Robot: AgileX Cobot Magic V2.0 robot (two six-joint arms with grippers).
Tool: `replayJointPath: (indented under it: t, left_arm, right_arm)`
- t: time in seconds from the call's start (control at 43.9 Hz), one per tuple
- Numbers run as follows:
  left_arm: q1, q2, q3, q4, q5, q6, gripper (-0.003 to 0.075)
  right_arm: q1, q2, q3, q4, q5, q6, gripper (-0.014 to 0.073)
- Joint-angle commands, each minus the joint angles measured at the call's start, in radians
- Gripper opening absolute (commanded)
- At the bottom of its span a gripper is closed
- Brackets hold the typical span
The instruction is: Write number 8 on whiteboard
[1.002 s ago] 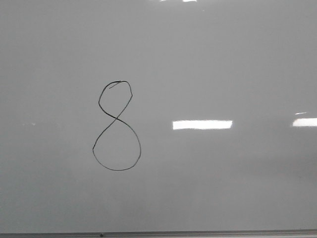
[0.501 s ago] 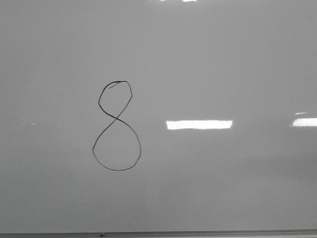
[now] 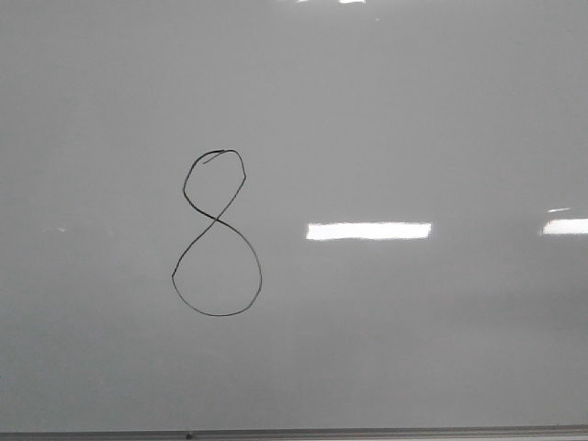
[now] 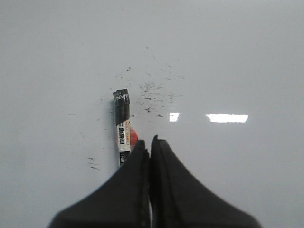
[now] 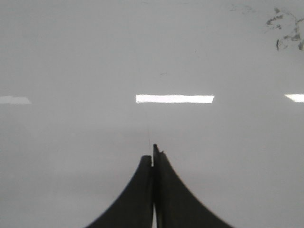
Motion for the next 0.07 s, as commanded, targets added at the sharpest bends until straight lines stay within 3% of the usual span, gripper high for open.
replayJointPath:
  t: [0.0, 0.046]
  left_arm:
    - [0.001, -0.012, 0.014, -0.002, -0.088, 0.000, -0.0020]
    - [0.001, -0.012, 0.014, -0.002, -0.088, 0.000, -0.0021]
  right_arm:
    - [-0.004, -0.019, -0.002, -0.013, -0.076, -0.001, -0.0069]
    - [-0.004, -0.019, -0.002, -0.013, -0.076, -0.001, -0.0069]
